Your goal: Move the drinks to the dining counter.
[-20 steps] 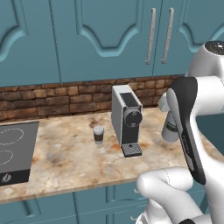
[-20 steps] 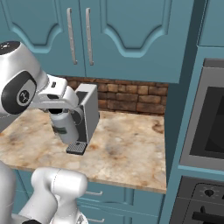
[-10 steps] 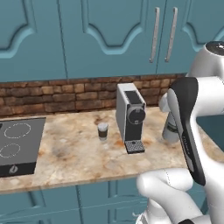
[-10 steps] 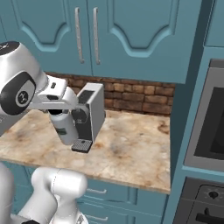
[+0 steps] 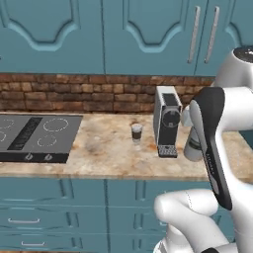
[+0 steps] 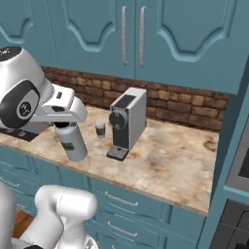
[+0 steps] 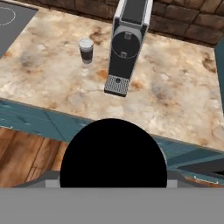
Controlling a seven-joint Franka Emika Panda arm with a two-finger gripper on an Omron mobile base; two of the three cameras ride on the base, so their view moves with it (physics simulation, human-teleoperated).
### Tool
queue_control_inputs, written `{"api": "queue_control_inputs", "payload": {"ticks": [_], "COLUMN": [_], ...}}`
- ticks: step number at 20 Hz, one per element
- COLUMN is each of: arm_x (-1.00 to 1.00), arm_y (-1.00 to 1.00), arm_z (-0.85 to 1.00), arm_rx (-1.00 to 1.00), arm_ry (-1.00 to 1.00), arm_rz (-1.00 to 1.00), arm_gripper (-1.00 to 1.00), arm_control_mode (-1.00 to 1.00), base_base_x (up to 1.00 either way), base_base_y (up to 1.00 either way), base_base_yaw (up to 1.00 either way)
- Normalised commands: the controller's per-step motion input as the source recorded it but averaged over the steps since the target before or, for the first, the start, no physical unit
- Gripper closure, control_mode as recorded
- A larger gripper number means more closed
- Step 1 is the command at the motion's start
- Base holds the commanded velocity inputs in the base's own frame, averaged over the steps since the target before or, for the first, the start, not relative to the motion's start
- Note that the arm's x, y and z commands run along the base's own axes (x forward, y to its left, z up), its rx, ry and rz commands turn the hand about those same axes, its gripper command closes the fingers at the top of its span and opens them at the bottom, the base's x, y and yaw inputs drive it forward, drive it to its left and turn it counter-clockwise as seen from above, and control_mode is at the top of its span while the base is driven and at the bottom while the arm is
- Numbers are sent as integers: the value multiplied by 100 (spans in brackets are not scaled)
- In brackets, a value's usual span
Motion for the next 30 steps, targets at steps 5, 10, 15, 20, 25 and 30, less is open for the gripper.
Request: {"api": "queue_control_inputs", "payload": {"ticks": [5,10,15,20,25,30], "arm_x": [0,0,0,0,0,0], "arm_y": [0,0,0,0,0,0], "arm_z": [0,0,0,0,0,0], "arm_rx": [0,0,0,0,0,0], "arm_ry": [0,0,0,0,0,0], "arm_rz": [0,0,0,0,0,0], "arm_gripper": [100,100,100,100,100,100], "arm_control_mode": [100,100,100,100,100,100], "base_base_x": [-30,-8,-4,0,0,0], "base_base_y": [30,34,28,29,22,15], "base_base_yaw": [52,67,71,72,72,71]}}
